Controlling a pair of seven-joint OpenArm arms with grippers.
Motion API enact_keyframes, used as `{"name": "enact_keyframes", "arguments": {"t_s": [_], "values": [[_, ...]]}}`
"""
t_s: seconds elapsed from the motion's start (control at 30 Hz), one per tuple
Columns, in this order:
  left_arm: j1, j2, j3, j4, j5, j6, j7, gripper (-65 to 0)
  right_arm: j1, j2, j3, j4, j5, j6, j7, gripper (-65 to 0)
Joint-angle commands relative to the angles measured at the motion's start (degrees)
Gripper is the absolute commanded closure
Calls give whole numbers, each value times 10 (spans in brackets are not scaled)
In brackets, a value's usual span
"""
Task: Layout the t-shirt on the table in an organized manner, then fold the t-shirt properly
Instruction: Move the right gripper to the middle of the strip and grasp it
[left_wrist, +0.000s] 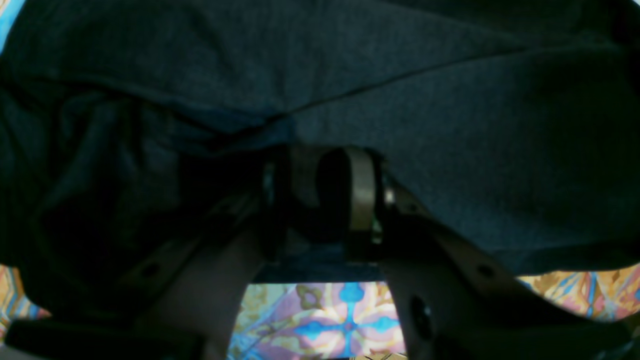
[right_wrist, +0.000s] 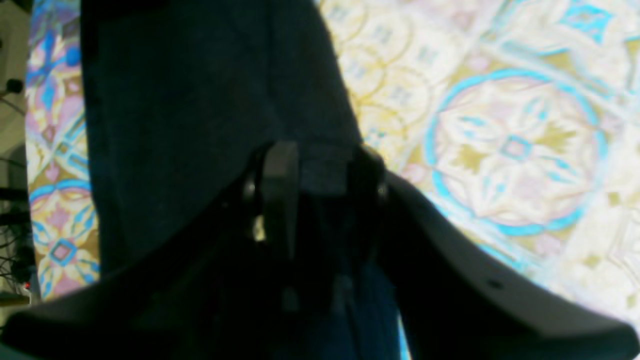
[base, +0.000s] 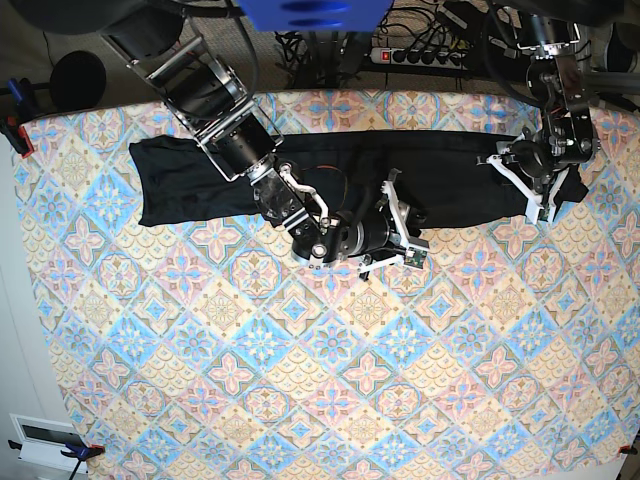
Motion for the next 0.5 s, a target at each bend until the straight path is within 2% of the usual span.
{"name": "enact_keyframes", "arguments": {"t_s": [0.0,0.47], "values": [[-4,-9,-3,8,-4,0,-8,-159,22,-7,3,3,10,1,25,-182],[-4,-9,-3,10,-5,-1,-8,-159,33,-7,3,-85,9,1,97,-183]]}}
